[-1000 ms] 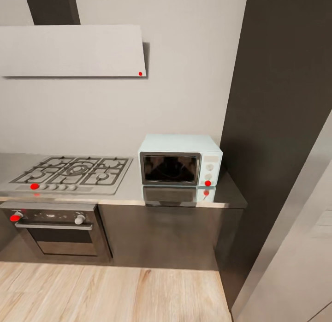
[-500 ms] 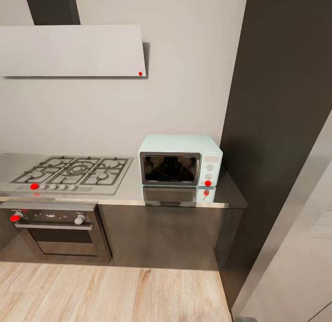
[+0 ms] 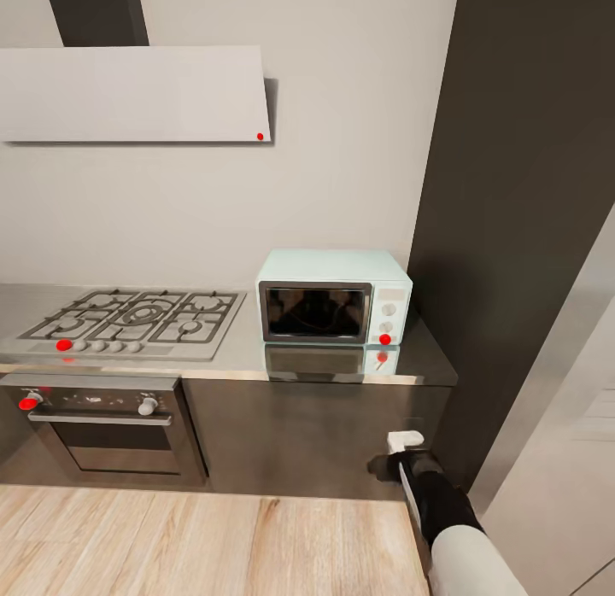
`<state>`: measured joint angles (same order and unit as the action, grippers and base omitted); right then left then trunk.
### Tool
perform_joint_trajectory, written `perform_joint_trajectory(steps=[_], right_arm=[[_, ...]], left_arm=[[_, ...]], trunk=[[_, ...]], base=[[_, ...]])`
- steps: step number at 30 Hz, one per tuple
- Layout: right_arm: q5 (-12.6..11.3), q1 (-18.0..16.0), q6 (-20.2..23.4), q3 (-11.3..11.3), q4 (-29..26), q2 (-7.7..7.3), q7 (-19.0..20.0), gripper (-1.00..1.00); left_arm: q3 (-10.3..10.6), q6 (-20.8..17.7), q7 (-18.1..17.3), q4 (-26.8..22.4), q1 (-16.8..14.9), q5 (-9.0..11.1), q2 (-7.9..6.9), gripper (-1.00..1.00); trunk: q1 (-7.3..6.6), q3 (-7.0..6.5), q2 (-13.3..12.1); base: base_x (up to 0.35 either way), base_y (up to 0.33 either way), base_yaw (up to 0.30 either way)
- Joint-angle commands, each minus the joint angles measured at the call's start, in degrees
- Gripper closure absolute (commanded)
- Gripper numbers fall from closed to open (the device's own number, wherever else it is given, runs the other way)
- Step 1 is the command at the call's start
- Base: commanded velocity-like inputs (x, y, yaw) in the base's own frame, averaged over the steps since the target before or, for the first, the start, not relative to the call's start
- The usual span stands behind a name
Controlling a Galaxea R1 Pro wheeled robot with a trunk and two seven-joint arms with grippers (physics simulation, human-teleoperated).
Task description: In the kitchen, take the popcorn bag from the countertop, put it into the microwave, and heat it until the popcorn is cooked so the cooked popcorn ends up inside the bag.
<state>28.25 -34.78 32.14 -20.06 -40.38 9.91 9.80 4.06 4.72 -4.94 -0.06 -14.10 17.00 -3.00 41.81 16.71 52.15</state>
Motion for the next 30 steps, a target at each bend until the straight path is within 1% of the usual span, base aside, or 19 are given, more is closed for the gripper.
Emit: perform_joint_trajectory(steps=[1, 2, 3, 4, 5, 7, 8, 11, 12, 13, 16, 18, 19, 21, 22, 24, 26, 28, 30], right_arm=[[0.6, -0.6, 2.6, -0.3, -4.2, 0.09, 1.3, -1.00], [0.6, -0.7, 3.2, -0.3, -5.3, 0.09, 1.6, -1.00], [0.5, -0.9, 6.5, -0.2, -11.2, 0.09, 3.1, -1.00], [0.5, -1.0, 7.2, -0.1, -12.3, 0.09, 3.5, -1.00], [0.5, -1.0, 8.5, 0.2, -14.6, 0.09, 4.3, -1.00], [0.5, -1.0, 11.0, 1.7, -18.5, 0.09, 5.6, -1.00], [0.5, -1.0, 12.6, 3.3, -21.4, 0.09, 6.2, -1.00], [0.5, -1.6, 13.5, 5.4, -25.5, 0.09, 6.4, -1.00], [0.5, -2.6, 14.2, 6.5, -26.8, 0.09, 6.5, -1.00], [0.5, -3.0, 14.5, 6.8, -27.1, 0.09, 6.5, -1.00], [0.4, -6.0, 15.7, 7.6, -28.0, 0.09, 6.5, -1.00], [0.4, -8.8, 16.1, 7.7, -28.3, 0.09, 6.4, -1.00], [0.4, -10.5, 15.9, 7.7, -28.5, 0.09, 6.2, -1.00], [0.4, -11.2, 15.1, 7.5, -28.6, 0.09, 6.1, -1.00], [0.3, -11.3, 14.0, 7.4, -28.6, 0.09, 6.0, -1.00], [-0.3, -11.5, 10.0, 7.3, -28.3, 0.09, 5.9, -1.00], [-2.1, -11.6, 5.9, 7.3, -28.1, 0.09, 5.8, -1.00], [-4.3, -11.6, 3.3, 7.3, -28.1, 0.09, 5.8, -1.00], [-5.7, -11.7, 2.4, 7.2, -27.8, 0.09, 5.8, -1.00]], left_arm=[[0.4, 0.2, -0.3, 0.1, 0.0, 0.6, 0.00, -1.00], [0.4, 0.2, -0.3, 0.1, 0.0, 0.6, 0.00, -1.00], [0.4, 0.2, -0.3, 0.1, 0.0, 0.6, 0.01, -1.00], [0.4, 0.2, -0.3, 0.1, 0.0, 0.6, 0.01, -1.00], [0.4, 0.2, -0.3, 0.1, 0.0, 0.6, 0.01, -1.00], [0.4, 0.2, -0.3, 0.1, 0.0, 0.6, 0.01, -1.00], [0.4, 0.2, -0.3, 0.1, 0.0, 0.5, 0.00, -1.00], [0.4, 0.2, -0.3, 0.1, -0.1, 0.5, 0.00, -1.00], [0.4, 0.2, -0.3, 0.1, 0.0, 0.5, -0.01, -1.00], [0.4, 0.2, -0.3, 0.1, 0.0, 0.5, -0.01, -1.00], [0.4, 0.3, -0.3, 0.1, 0.0, 0.5, 0.00, -1.00], [0.4, 0.3, -0.3, 0.1, 0.0, 0.5, 0.01, -1.00], [0.4, 0.3, -0.3, 0.1, 0.0, 0.5, 0.01, -1.00], [0.4, 0.3, -0.3, 0.1, 0.0, 0.5, 0.01, -1.00], [0.4, 0.3, -0.3, 0.1, -0.1, 0.5, 0.01, -1.00], [0.4, 0.3, -0.3, 0.1, -0.1, 0.5, 0.01, -1.00], [0.4, 0.3, -0.3, 0.1, 0.0, 0.5, 0.01, -1.00], [0.4, 0.3, -0.3, 0.1, 0.0, 0.5, 0.01, -1.00], [0.4, 0.3, -0.3, 0.1, 0.0, 0.5, 0.01, -1.00]], trunk=[[0.01, 0.08, 0.1], [0.01, 0.08, 0.1], [0.01, 0.08, 0.1], [0.01, 0.08, 0.1], [0.01, 0.08, 0.1], [0.01, 0.08, 0.1], [0.01, 0.08, 0.1], [0.01, 0.08, 0.1], [0.01, 0.08, 0.1], [0.01, 0.08, 0.1], [0.01, 0.08, 0.1], [0.01, 0.08, 0.1], [0.01, 0.08, 0.1], [0.01, 0.08, 0.1], [0.01, 0.08, 0.1], [0.01, 0.08, 0.1], [0.01, 0.08, 0.1], [0.01, 0.08, 0.1], [0.01, 0.08, 0.1]], base=[[0.000, 0.000, 0.000], [0.000, 0.000, 0.000], [0.000, 0.000, 0.000], [0.000, 0.000, 0.000], [0.000, 0.000, 0.000], [0.000, 0.000, 0.000], [0.000, 0.000, 0.000], [0.000, 0.000, 0.000], [0.000, 0.000, 0.000], [0.000, 0.000, 0.000], [0.000, 0.000, 0.000], [0.000, 0.000, 0.000], [0.000, 0.000, 0.000], [0.000, 0.000, 0.000], [0.000, 0.000, 0.000], [0.000, 0.000, 0.000], [0.000, 0.000, 0.000], [0.000, 0.000, 0.000], [0.000, 0.000, 0.000]])
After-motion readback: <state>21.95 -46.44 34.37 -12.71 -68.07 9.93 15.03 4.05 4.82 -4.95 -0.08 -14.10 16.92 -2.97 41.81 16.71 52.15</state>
